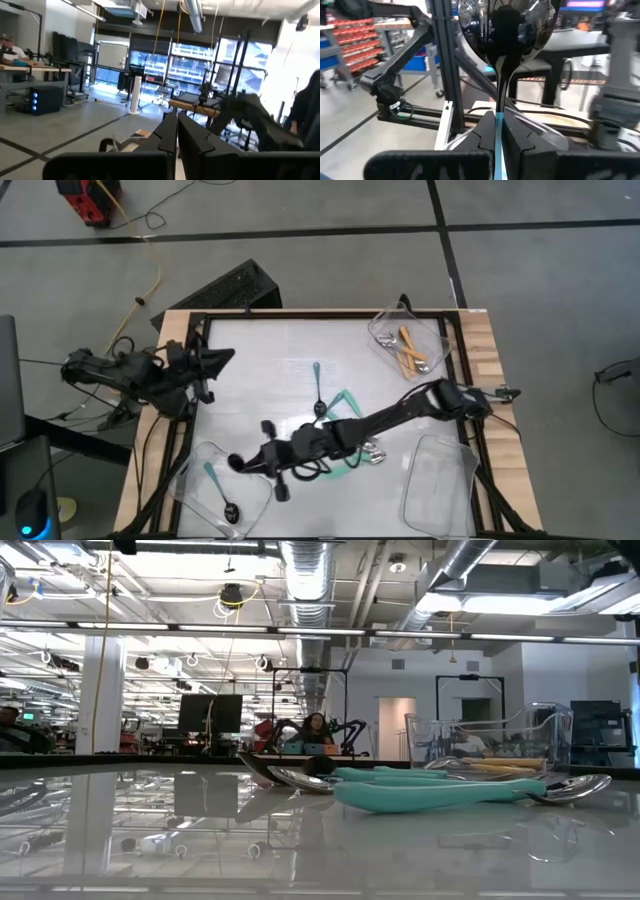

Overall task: Sort silverware by color (type)
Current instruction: Put the blue spoon into the bottom left transparent bin

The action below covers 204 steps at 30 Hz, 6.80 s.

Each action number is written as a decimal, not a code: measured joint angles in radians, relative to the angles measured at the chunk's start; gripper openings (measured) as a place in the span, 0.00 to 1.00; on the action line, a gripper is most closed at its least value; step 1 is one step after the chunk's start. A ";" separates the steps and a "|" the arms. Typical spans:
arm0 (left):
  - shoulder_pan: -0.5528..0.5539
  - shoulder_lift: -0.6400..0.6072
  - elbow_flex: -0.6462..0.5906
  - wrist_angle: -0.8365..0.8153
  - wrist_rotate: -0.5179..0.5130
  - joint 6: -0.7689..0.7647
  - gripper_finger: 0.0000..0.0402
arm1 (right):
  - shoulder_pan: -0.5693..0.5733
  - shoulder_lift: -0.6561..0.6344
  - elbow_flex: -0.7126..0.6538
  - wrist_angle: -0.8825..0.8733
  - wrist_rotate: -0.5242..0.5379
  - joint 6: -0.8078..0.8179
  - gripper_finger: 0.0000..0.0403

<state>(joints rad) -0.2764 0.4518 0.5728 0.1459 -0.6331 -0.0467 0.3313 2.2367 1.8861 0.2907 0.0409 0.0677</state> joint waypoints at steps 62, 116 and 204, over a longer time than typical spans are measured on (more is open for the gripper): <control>0.000 -0.125 0.000 -0.050 -0.003 -0.003 0.00 | -0.048 0.407 0.447 -0.289 -0.211 0.220 0.08; 0.000 -0.125 0.000 -0.052 -0.003 -0.003 0.00 | -0.080 0.400 0.448 -0.338 -0.255 0.220 0.17; 0.312 1.458 0.627 -0.506 0.227 -0.746 0.56 | 0.278 -0.582 0.448 -1.859 0.284 0.382 0.17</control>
<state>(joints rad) 0.0357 1.9100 1.1999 -0.3598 -0.4058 -0.7926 0.6089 1.6548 2.3344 -1.5680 0.3248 0.4500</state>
